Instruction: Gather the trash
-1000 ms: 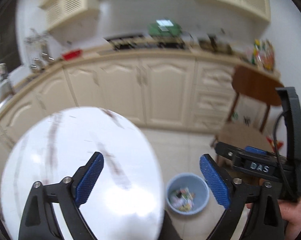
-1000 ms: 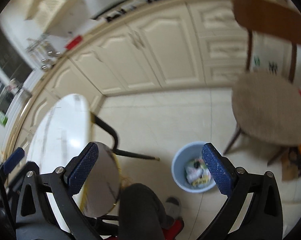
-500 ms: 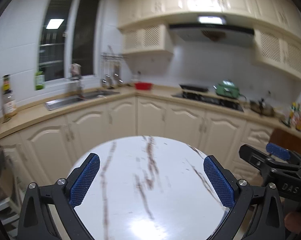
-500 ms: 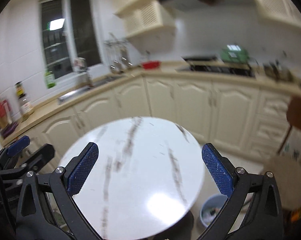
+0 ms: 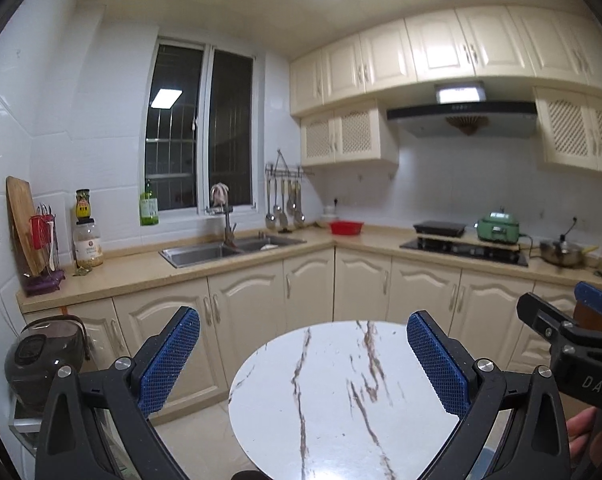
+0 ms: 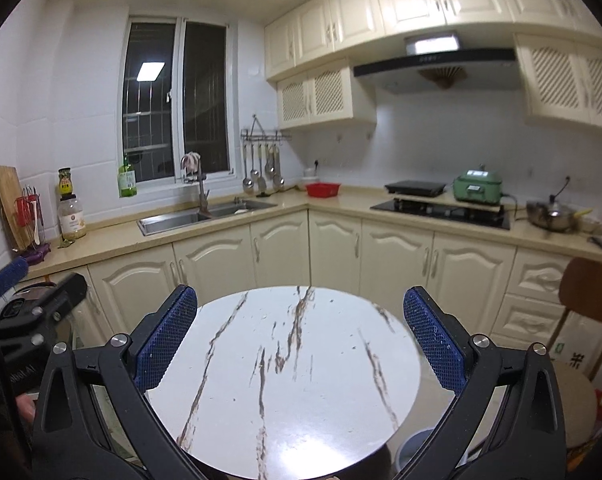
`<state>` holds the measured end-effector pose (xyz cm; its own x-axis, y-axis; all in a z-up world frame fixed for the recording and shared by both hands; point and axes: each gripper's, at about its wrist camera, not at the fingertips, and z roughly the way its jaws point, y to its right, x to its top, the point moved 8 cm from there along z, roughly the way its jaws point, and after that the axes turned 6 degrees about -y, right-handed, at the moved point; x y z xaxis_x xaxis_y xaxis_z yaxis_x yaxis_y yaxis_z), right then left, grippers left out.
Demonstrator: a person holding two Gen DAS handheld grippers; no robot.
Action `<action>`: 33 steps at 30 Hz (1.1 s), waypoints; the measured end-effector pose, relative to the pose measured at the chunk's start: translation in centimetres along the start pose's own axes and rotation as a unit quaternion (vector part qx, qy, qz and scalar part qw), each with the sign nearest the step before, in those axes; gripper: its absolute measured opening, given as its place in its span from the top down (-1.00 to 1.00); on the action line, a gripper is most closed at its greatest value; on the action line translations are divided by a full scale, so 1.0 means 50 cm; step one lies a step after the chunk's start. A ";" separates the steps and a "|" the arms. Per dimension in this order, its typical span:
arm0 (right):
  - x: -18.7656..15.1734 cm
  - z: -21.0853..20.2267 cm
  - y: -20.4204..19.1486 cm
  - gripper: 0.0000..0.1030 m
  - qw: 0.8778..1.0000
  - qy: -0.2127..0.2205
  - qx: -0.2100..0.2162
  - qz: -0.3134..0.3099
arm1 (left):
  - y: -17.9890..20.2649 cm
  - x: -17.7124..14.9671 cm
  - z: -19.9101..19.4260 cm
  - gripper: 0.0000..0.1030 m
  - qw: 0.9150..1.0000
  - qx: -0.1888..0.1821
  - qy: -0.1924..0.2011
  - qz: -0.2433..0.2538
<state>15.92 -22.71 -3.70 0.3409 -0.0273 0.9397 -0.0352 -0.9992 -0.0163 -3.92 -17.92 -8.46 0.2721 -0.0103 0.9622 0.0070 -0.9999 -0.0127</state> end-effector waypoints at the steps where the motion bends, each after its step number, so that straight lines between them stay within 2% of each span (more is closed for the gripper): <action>1: 0.002 -0.018 0.001 -1.00 1.000 0.005 -0.002 -0.001 | 0.000 -0.013 -0.003 -0.99 1.000 -0.001 0.004 -0.001; 8: 0.019 -0.082 0.002 -1.00 0.999 0.040 -0.015 -0.003 | -0.001 -0.090 -0.099 -0.99 1.000 -0.011 0.017 -0.011; 12: 0.017 -0.085 -0.011 -1.00 0.999 0.036 -0.009 -0.007 | -0.013 -0.107 -0.120 -0.99 1.000 -0.008 0.011 -0.017; 15: 0.011 -0.078 -0.021 -1.00 0.999 0.032 -0.001 -0.009 | -0.024 -0.105 -0.118 -0.99 1.000 -0.004 0.005 -0.024; 20: 0.003 -0.068 -0.023 -1.00 1.000 0.026 0.002 -0.008 | -0.043 -0.036 -0.065 -0.99 0.999 -0.011 0.000 -0.036; 23: 0.000 -0.065 -0.021 -1.00 1.000 0.024 0.001 -0.008 | -0.048 -0.020 -0.061 -0.99 0.999 -0.008 -0.001 -0.040; 33: 0.001 -0.063 -0.004 -1.00 1.000 0.023 -0.003 -0.002 | -0.046 -0.002 -0.055 -0.99 0.999 -0.013 0.010 -0.031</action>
<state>12.98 -22.44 -2.57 0.2982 -0.0222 0.9542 -0.0403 -0.9991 -0.0106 -6.61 -15.63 -7.78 0.2526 0.0526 0.9661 -0.0024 -0.9985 0.0550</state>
